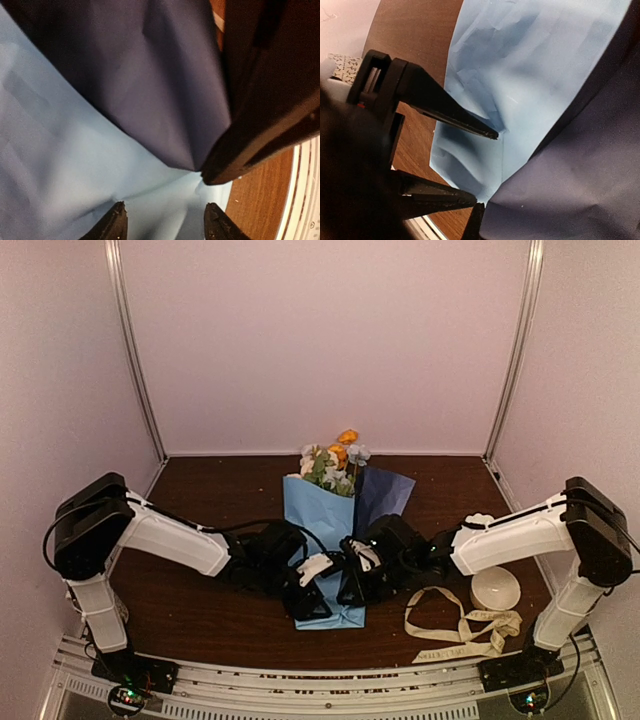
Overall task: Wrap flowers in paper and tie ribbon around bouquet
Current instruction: Fold the two-thirds-folded wrapping paper at the center of the board.
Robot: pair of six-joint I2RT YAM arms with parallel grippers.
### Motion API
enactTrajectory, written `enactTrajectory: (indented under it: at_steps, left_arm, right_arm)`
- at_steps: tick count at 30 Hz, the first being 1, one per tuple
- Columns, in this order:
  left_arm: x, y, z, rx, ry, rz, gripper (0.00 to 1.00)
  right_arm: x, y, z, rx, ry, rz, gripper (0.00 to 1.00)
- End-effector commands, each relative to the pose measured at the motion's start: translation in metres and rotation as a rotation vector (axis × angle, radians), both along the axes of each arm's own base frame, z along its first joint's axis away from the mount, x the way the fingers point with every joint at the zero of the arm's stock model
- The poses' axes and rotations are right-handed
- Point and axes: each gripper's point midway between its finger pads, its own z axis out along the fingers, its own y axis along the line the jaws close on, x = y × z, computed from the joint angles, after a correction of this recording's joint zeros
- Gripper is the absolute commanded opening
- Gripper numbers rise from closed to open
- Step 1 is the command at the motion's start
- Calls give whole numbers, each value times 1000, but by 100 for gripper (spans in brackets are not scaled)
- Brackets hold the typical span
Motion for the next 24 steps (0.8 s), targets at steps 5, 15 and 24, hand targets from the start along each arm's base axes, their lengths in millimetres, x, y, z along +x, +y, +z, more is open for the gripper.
enactTrajectory:
  at_steps: [5,15,24]
  left_arm:
    - [-5,-6,69,-220,-38,-42,62]
    - [54,54,45,-166,17,289,57]
    - [70,50,-8,55,81,345,56]
  right_arm:
    - [0,-16,-40,-76,88,-33,0]
    - [2,-22,-44,-151,68,-12,0]
    - [12,-22,-19,-212,-28,-16,0]
